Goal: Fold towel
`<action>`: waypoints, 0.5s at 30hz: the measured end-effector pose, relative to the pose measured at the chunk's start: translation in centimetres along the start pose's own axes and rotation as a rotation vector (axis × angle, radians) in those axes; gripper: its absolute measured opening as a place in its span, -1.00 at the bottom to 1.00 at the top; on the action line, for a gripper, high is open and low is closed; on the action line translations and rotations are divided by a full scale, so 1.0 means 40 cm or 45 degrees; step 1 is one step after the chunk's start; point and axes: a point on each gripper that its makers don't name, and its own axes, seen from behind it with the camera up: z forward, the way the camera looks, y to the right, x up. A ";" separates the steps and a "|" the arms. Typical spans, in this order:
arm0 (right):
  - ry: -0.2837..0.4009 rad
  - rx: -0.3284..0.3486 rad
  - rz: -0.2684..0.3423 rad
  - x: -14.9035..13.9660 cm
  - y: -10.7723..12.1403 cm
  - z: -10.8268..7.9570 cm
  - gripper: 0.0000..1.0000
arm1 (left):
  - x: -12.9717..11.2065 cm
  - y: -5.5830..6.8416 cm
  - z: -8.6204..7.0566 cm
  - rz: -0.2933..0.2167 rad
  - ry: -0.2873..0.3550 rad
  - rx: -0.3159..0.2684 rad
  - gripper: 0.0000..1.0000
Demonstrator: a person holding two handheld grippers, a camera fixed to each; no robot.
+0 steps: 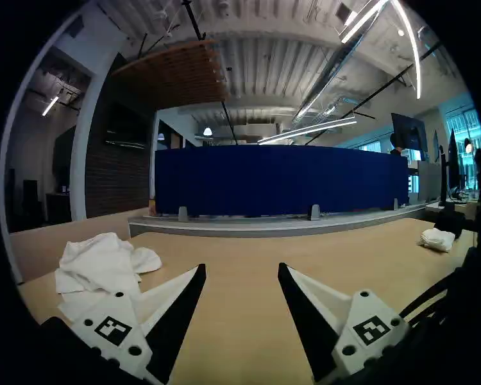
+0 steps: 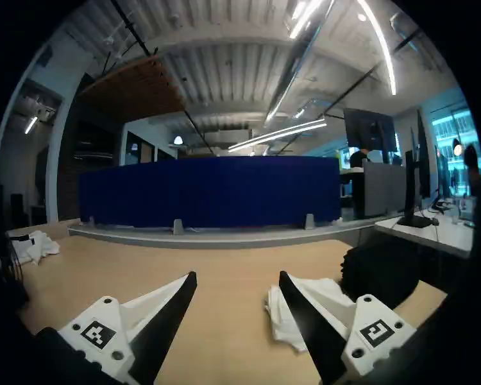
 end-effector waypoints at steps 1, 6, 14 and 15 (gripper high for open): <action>-0.006 -0.006 0.000 -0.007 0.000 0.004 0.99 | 0.000 0.000 0.000 0.000 0.000 0.000 0.66; -0.005 -0.003 0.014 -0.020 -0.012 0.021 0.99 | 0.000 0.001 0.001 0.000 0.000 0.000 0.66; -0.006 -0.002 0.104 -0.026 -0.006 0.022 0.98 | -0.001 -0.001 0.002 0.000 0.000 0.000 0.66; -0.008 -0.002 0.114 -0.028 -0.007 0.020 0.99 | -0.001 -0.001 0.002 0.000 0.000 0.000 0.66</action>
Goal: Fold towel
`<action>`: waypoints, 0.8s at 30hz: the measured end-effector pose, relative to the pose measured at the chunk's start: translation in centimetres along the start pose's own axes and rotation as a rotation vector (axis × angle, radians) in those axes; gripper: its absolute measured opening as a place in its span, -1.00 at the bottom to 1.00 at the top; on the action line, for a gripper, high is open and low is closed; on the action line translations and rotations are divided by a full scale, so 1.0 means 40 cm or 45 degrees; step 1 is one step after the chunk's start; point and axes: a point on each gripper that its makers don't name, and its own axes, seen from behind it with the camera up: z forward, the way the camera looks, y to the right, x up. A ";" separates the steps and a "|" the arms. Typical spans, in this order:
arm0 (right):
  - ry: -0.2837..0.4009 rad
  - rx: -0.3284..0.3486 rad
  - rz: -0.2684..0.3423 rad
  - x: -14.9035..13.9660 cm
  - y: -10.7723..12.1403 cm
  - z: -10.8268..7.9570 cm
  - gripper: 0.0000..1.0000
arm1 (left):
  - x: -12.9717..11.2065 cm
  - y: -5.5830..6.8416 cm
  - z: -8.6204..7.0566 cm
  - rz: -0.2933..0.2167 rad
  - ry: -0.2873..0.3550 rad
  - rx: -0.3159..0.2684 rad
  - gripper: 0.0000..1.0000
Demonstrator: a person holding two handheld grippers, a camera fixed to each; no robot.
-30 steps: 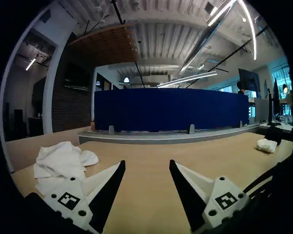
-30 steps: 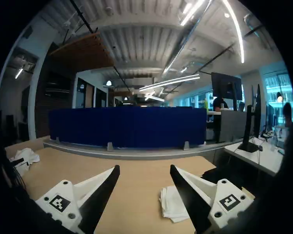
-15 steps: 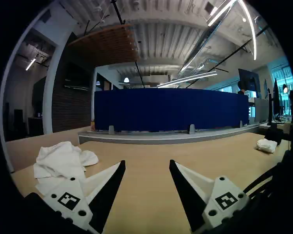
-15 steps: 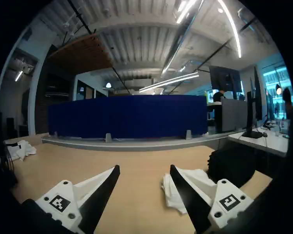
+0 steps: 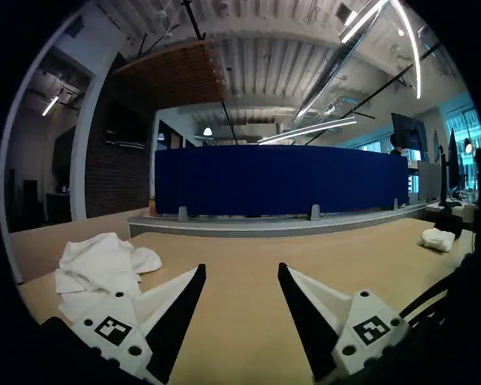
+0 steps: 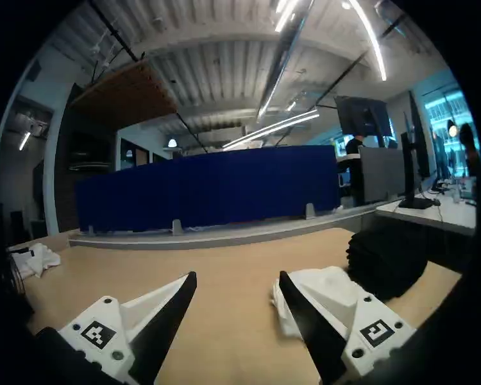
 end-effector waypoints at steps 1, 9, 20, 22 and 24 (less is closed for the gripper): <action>-0.003 0.001 0.007 -0.003 -0.001 -0.001 0.99 | 0.000 0.000 0.000 0.000 0.000 0.000 0.66; 0.000 0.014 -0.012 -0.016 -0.015 -0.004 0.99 | 0.000 0.001 0.000 0.000 0.000 0.000 0.65; 0.021 0.023 -0.116 -0.026 -0.046 -0.010 0.99 | 0.001 0.001 -0.001 0.000 0.000 0.000 0.66; 0.025 0.018 -0.129 -0.026 -0.047 -0.011 0.99 | 0.001 0.001 -0.001 0.000 0.000 0.000 0.66; 0.029 0.013 -0.140 -0.025 -0.047 -0.011 0.99 | 0.000 0.001 -0.001 0.000 0.000 0.000 0.65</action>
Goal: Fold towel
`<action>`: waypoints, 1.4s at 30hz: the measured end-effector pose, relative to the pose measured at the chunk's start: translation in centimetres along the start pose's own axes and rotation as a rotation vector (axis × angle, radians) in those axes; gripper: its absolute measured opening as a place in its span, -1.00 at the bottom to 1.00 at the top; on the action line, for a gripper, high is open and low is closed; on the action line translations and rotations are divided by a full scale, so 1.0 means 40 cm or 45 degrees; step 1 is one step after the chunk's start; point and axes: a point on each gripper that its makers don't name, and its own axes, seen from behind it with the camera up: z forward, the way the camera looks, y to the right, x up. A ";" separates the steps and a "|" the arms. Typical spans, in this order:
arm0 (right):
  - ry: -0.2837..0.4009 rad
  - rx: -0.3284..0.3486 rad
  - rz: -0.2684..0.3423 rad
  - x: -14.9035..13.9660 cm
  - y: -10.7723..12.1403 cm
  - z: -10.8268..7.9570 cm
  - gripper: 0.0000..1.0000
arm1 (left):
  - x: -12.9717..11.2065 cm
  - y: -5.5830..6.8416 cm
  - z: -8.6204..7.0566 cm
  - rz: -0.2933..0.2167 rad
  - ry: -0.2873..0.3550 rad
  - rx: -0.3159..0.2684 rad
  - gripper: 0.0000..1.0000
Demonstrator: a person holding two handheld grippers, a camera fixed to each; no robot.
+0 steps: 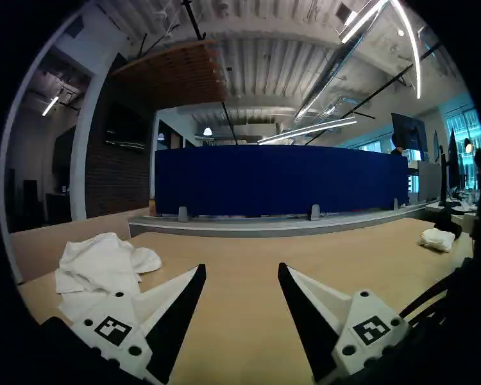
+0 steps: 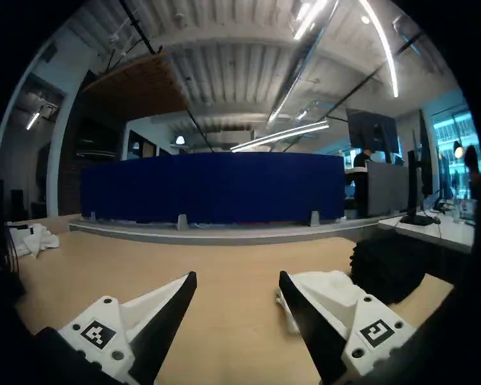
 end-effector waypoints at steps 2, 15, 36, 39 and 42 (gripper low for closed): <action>0.002 0.001 -0.010 0.000 -0.002 0.000 0.99 | 0.000 0.000 0.000 0.000 0.000 0.000 0.65; 0.006 -0.015 -0.010 0.002 -0.001 -0.004 0.99 | 0.000 0.000 0.000 0.000 0.000 0.000 0.66; 0.006 -0.015 -0.011 0.003 -0.001 -0.003 0.99 | -0.002 0.001 0.002 0.000 0.000 0.000 0.65; 0.006 -0.015 -0.011 0.003 -0.001 -0.004 0.99 | -0.002 0.001 0.002 0.000 0.000 0.000 0.66; 0.006 -0.015 -0.011 0.002 -0.001 -0.004 0.99 | -0.002 0.002 0.002 0.000 0.000 0.000 0.66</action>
